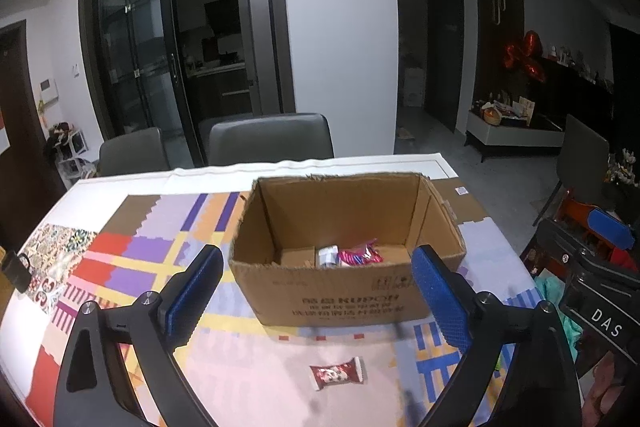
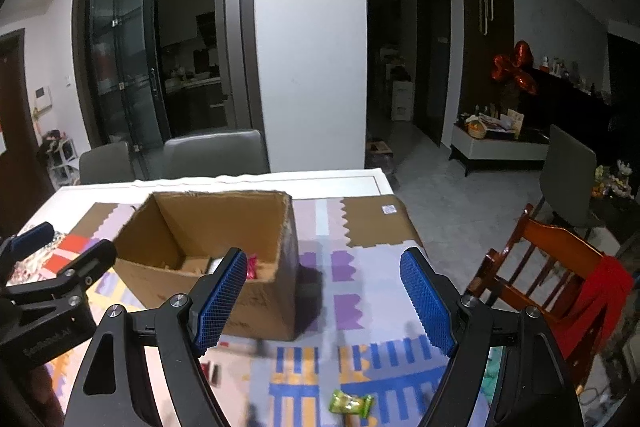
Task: Organize snacks
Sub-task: 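Move both open tools back toward the red candy and green candy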
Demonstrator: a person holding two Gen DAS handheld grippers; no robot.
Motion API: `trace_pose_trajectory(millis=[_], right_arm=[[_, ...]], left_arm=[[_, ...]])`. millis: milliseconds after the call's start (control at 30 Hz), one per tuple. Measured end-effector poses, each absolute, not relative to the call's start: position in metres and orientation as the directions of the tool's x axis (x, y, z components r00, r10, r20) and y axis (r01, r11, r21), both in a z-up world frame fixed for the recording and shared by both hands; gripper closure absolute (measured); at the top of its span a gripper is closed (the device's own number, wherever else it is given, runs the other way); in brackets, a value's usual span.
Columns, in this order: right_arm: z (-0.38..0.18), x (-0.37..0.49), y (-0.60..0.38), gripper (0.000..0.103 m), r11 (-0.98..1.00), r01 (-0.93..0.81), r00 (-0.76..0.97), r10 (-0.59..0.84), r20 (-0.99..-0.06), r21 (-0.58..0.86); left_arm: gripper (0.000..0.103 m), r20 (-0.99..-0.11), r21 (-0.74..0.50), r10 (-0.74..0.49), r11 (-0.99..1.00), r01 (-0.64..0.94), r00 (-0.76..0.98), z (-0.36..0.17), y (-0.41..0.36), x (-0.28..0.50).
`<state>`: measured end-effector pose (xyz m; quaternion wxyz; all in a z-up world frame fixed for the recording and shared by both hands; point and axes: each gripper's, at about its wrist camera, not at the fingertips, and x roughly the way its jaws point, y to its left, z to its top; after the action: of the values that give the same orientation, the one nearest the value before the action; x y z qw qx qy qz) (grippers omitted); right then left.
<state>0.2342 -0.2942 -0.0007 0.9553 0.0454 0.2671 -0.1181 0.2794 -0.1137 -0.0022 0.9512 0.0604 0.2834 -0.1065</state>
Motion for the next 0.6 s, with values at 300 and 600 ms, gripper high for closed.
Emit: trace_pose_trajectory(millis=[300,600], right_arm=[[-0.02,0.218,-0.307,0.02,0.958,0.284,0.806,-0.224,-0.548,0.027],[-0.047,0.208,-0.309,0.02,0.951,0.309,0.772,-0.249,-0.584,0.004]], left_arm=[[0.005,-0.565,0.063,-0.153,0.972,0.227,0.81,-0.02,-0.121,0.266],[0.004,-0.592,0.07,-0.132,0.974,0.214,0.795,-0.054,-0.119,0.26]])
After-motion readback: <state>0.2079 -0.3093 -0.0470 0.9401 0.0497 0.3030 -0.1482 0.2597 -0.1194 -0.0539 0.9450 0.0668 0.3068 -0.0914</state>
